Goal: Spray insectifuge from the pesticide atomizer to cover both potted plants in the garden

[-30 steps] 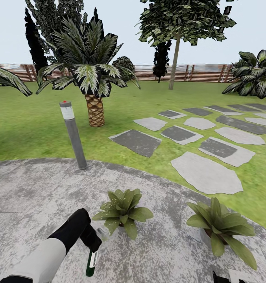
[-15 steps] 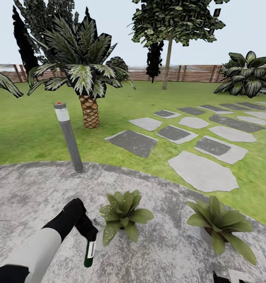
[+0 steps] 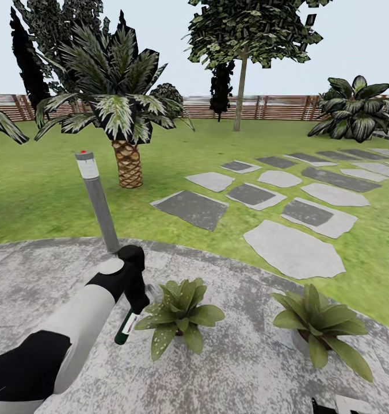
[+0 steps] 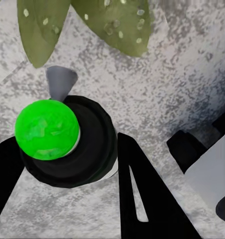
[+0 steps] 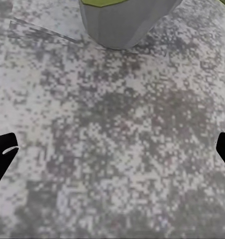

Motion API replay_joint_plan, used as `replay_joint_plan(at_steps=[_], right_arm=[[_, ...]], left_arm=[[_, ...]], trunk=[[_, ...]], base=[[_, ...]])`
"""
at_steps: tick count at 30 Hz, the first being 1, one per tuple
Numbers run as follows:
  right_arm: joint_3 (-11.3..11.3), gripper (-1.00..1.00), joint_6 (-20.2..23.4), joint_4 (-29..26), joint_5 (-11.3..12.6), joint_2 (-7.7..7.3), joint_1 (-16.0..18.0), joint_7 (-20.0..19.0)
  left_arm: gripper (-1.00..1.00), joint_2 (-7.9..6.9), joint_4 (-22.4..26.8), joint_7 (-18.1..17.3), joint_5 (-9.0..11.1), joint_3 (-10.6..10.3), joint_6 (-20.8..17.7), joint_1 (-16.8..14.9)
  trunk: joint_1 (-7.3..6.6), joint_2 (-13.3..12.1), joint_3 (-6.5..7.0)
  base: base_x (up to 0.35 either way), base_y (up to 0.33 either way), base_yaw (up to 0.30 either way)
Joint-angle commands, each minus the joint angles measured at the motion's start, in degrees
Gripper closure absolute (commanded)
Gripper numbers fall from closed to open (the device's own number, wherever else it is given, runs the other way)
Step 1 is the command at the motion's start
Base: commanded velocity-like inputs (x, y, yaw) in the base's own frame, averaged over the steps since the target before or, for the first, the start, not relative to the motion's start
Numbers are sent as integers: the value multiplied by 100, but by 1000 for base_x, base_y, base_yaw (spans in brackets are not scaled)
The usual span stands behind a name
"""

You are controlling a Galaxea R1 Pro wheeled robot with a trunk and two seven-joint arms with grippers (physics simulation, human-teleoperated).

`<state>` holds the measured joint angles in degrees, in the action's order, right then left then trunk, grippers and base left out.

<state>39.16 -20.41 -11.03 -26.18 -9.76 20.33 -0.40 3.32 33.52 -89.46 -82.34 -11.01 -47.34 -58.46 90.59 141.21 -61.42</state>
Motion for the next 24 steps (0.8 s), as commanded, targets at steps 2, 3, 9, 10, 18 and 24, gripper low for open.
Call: replay_joint_plan(at_steps=[2,3,9,10,18,24], right_arm=[[48,-100,-18,73,-63,66,-30,-5],[48,-100,-17,70,-63,84,-30,-6],[48,-100,-16,48,-55,122,-37,-6],[48,-100,-16,48,-55,122,-38,-5],[48,-100,-16,48,-54,123,-38,-4],[48,-100,-16,48,-54,123,-38,-4]], left_arm=[[100,-61,71,-54,-116,-74,4,-68],[100,-64,98,-54,-151,-107,34,-101],[100,-26,135,-54,-350,-268,27,-296],[100,-14,139,-54,-383,-269,23,-328],[100,198,153,-54,-570,-271,14,-438],[100,309,83,-54,-552,-244,7,-409]], trunk=[[-1,2,-5],[-1,2,-5],[-1,2,-5],[-1,2,-5],[-1,2,-5],[-1,2,-5]], base=[[0,0,0],[0,0,0],[25,-13,0],[152,-99,0],[147,-205,0],[-198,-210,0]])
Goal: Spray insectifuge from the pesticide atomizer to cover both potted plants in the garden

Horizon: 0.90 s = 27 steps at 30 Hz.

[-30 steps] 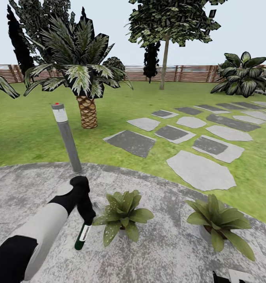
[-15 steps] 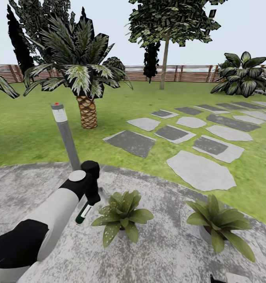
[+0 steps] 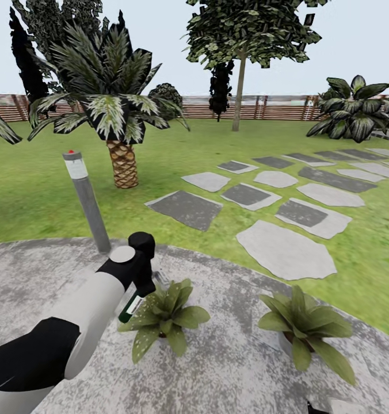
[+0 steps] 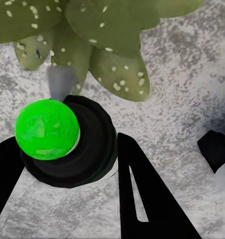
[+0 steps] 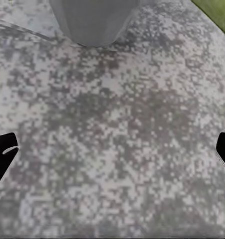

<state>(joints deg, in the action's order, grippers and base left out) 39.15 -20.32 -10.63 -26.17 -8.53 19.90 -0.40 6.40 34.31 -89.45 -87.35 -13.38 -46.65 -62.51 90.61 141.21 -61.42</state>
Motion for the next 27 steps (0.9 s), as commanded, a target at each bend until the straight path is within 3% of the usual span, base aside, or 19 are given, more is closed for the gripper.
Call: replay_joint_plan(at_steps=[1,10,20,27], right_arm=[[48,-100,-24,9,-55,0,5,-4],[48,-100,-24,9,-55,1,5,-4],[48,-100,-24,9,-55,16,5,-4],[48,-100,-24,9,-55,18,5,-4]], left_arm=[[100,8,-6,-55,-45,-4,-62,-2],[100,8,-277,-55,-6,8,-54,2],[100,-120,-516,-55,19,32,6,2],[100,-63,-492,-55,7,11,-41,-5]], trunk=[[-4,2,-5],[-4,2,-5],[-4,2,-5],[-4,2,-5]], base=[[-212,-171,0],[-40,-32,0],[0,0,0],[0,0,0]])
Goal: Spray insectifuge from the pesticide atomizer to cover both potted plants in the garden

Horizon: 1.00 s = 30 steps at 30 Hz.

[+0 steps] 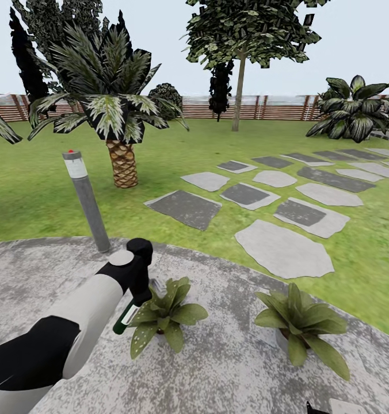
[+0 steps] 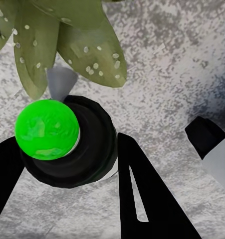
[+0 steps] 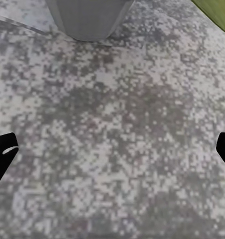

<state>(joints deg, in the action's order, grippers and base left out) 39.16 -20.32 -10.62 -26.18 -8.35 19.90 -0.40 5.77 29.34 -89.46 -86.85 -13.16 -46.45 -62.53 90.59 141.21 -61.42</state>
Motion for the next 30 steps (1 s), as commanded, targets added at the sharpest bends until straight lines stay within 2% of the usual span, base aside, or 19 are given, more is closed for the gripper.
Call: replay_joint_plan(at_steps=[1,16,24,30], right_arm=[[48,-100,-25,7,-54,0,5,-4],[48,-100,-25,7,-54,15,5,-4],[48,-100,-25,7,-54,26,5,-4],[48,-100,-25,7,-54,27,5,-4]], left_arm=[[100,1,8,-54,-40,-11,-63,-3],[100,11,1,-54,-95,-40,-75,4],[100,-2,-55,-54,-95,-27,-70,12],[100,-38,-73,-54,-103,-29,-53,327]], trunk=[[-1,2,-5],[-309,-559,244],[-484,-880,325],[-616,-1121,380]], base=[[0,0,0],[0,0,0],[0,0,0],[0,0,0]])
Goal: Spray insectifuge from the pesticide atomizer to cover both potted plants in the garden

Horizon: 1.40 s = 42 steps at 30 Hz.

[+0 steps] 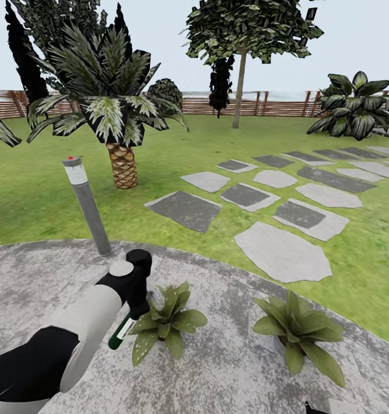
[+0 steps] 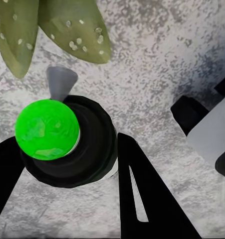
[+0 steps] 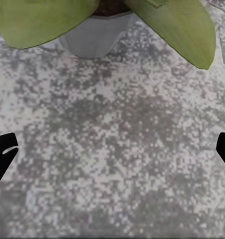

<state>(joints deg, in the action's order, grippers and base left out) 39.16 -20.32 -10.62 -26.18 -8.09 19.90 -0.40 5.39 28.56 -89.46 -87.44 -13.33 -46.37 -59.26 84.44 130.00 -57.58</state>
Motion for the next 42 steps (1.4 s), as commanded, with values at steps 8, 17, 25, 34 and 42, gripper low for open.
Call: replay_joint_plan(at_steps=[8,17,25,34,42], right_arm=[[48,-100,-25,7,-54,-44,5,-9],[48,-100,-25,7,-54,-52,5,-4],[54,-100,-25,7,-54,-52,5,-4],[57,-100,-25,7,-54,-52,5,4],[56,-100,-25,7,-54,-52,5,5]], left_arm=[[100,37,55,-54,-41,-9,-56,337],[100,83,113,-54,-21,-13,-80,298],[100,-59,130,-54,-42,14,-74,302],[100,177,125,-54,-15,13,-91,332],[100,199,121,-54,-5,9,-148,368]], trunk=[[-178,-320,127],[-222,-400,163],[-222,-400,163],[-222,-400,163],[-222,-400,163]], base=[[0,0,0],[0,0,0],[52,56,0],[232,233,0],[216,-42,0]])
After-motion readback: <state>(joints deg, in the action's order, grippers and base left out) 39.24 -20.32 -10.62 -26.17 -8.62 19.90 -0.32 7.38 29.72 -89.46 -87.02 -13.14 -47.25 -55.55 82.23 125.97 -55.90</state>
